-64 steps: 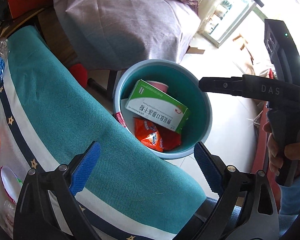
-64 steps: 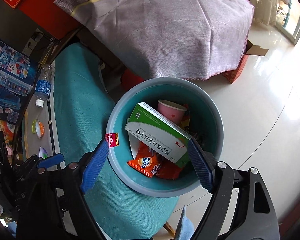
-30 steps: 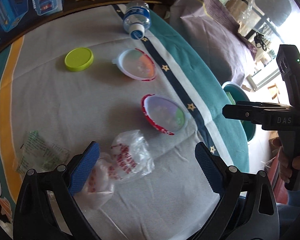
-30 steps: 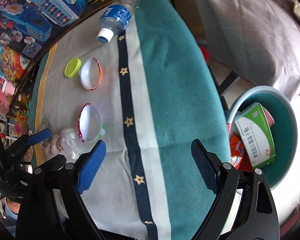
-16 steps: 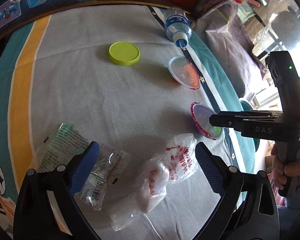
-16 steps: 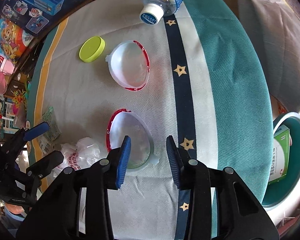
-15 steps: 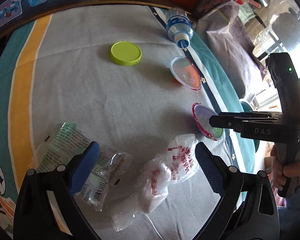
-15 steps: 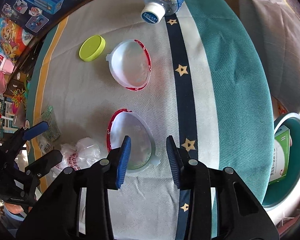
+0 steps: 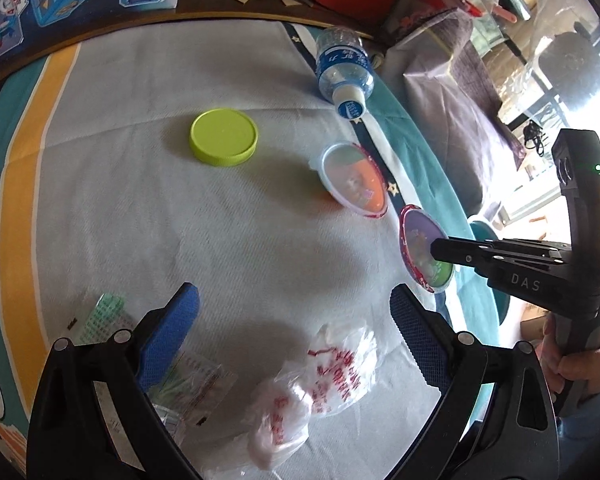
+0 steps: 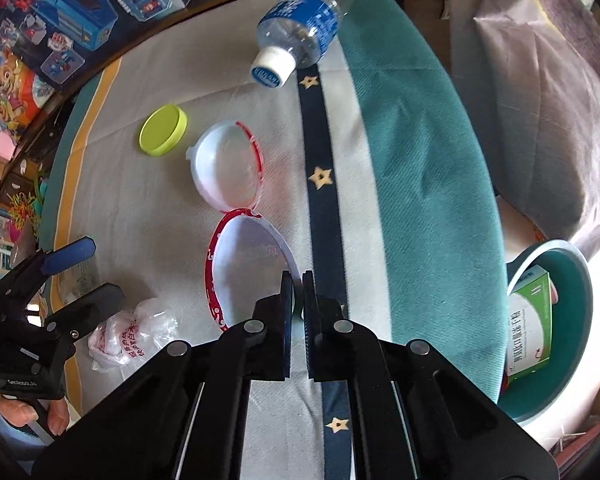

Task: Collect trash
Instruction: 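Grasp a white egg shell half with the right tool while the left grasps another, then carry both egg shell halves with both tools over the teal bin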

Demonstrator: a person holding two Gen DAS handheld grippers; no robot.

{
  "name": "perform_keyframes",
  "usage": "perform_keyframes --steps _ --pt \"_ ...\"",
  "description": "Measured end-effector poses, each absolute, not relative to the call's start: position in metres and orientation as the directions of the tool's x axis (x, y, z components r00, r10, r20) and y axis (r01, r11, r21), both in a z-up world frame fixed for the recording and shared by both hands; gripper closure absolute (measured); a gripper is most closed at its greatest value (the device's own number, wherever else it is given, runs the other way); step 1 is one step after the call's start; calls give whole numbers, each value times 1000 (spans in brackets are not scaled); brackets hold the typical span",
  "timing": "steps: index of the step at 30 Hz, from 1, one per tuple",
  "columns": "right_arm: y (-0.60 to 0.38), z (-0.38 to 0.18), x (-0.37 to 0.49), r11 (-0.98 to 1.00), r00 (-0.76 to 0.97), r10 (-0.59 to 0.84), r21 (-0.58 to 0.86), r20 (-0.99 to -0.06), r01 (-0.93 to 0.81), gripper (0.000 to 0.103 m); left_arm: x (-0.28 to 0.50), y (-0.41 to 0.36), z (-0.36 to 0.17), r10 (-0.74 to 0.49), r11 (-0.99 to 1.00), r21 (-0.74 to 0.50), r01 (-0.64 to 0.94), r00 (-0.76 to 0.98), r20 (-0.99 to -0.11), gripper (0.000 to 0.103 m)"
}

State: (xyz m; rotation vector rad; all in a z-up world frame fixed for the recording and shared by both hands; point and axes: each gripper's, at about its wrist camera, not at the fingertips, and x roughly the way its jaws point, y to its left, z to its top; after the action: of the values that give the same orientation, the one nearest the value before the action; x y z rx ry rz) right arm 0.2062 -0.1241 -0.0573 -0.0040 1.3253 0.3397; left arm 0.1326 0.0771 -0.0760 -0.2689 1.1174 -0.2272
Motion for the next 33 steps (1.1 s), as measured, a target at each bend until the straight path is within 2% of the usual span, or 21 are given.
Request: perform_keyframes --steps 7,9,11,13,19,21,23,28,33 --pt "-159 -56 225 961 237 257 221 -937 -169 98 182 50 -78 -283 953 -300 29 430 -857 7" --pt "-165 -57 229 958 240 271 237 -932 -162 98 194 41 -82 -262 959 -282 19 428 -865 10" --pt "-167 -59 232 955 242 282 247 -928 -164 98 202 33 -87 -243 965 -263 12 423 -873 23" --pt "-167 -61 233 952 243 291 256 -925 -166 98 209 26 -92 -224 970 -243 7 413 -883 29" --pt "-179 -66 233 944 241 323 292 -915 -157 98 221 8 -103 -169 984 -179 14 405 -899 33" --pt "-183 -68 231 941 241 331 302 -912 -150 98 222 1 -102 -146 989 -148 28 416 -898 50" --pt "-187 -69 229 939 243 339 311 -909 -145 98 222 -7 -102 -141 990 -133 50 417 -898 90" --pt "-200 -69 222 935 254 353 330 -901 -127 98 209 -24 -91 -124 991 -85 105 458 -880 98" --pt "-219 -60 211 930 282 368 354 -886 -104 98 194 -38 -77 -128 988 -70 141 467 -875 99"
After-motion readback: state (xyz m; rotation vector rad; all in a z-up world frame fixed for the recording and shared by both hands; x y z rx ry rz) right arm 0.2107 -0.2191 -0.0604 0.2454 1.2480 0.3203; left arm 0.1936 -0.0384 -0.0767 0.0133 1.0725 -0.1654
